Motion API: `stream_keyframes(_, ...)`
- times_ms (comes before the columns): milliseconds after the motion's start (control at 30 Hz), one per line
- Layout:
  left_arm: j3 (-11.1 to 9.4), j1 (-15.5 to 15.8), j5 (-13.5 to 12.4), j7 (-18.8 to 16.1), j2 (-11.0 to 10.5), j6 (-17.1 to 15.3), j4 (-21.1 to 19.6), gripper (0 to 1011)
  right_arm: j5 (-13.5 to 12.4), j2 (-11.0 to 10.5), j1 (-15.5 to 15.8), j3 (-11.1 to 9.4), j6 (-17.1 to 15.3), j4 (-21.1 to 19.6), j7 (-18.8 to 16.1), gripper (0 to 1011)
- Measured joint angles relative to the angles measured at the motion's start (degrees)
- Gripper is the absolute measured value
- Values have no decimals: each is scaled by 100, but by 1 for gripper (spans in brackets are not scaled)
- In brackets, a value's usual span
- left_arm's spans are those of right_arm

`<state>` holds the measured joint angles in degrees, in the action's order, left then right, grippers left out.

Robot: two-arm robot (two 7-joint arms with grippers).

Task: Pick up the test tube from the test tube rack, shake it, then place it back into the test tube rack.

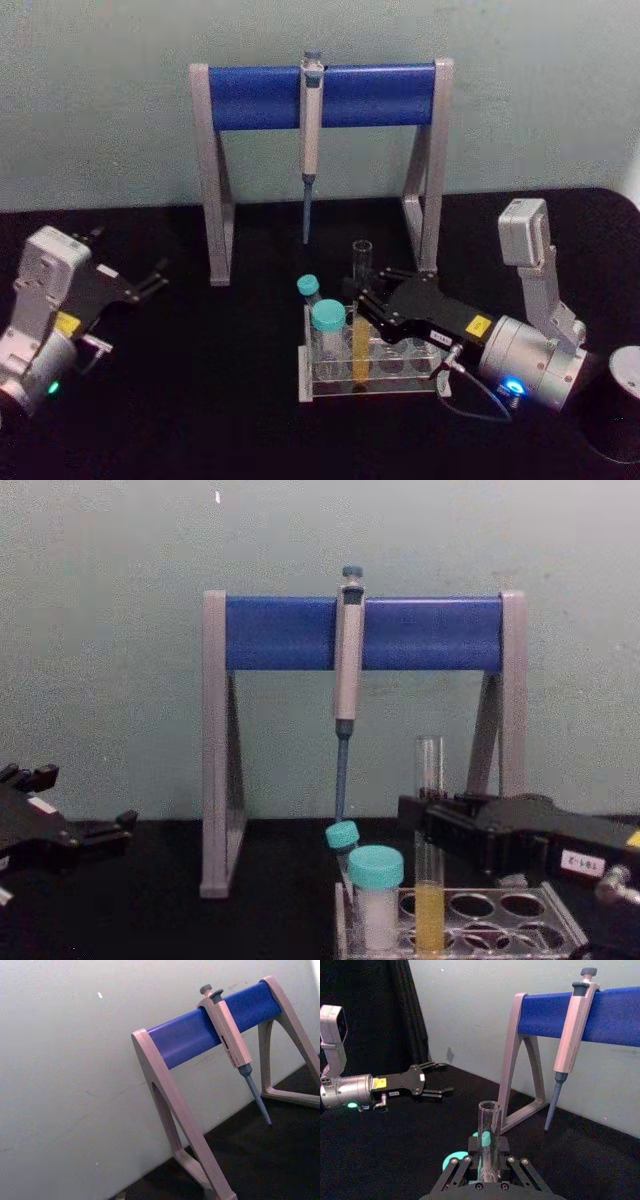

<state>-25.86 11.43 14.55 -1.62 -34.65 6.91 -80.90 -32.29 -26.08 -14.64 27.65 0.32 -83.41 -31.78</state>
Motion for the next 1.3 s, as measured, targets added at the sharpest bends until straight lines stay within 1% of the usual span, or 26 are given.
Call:
stream_keyframes(633, 0, 0, 0, 0, 0, 0, 0, 1001, 123, 32, -12, 21, -80, 80, 55, 233)
stream_keyframes(1033, 0, 0, 0, 0, 0, 0, 0, 1001, 122, 28, -10, 19, -87, 78, 50, 239)
stream_keyframes(1100, 0, 0, 0, 0, 0, 0, 0, 1001, 129, 27, -7, 20, -98, 79, 49, 273)
stream_keyframes(1133, 0, 0, 0, 0, 0, 0, 0, 1001, 128, 27, -7, 19, -97, 79, 48, 326)
stream_keyframes(1200, 0, 0, 0, 0, 0, 0, 0, 1001, 129, 27, -7, 19, -97, 79, 47, 390)
stream_keyframes(1233, 0, 0, 0, 0, 0, 0, 0, 1001, 128, 28, -7, 19, -97, 79, 45, 390)
stream_keyframes(1300, 0, 0, -1, 0, 0, 0, 0, 1001, 127, 28, -8, 18, -96, 79, 44, 468)
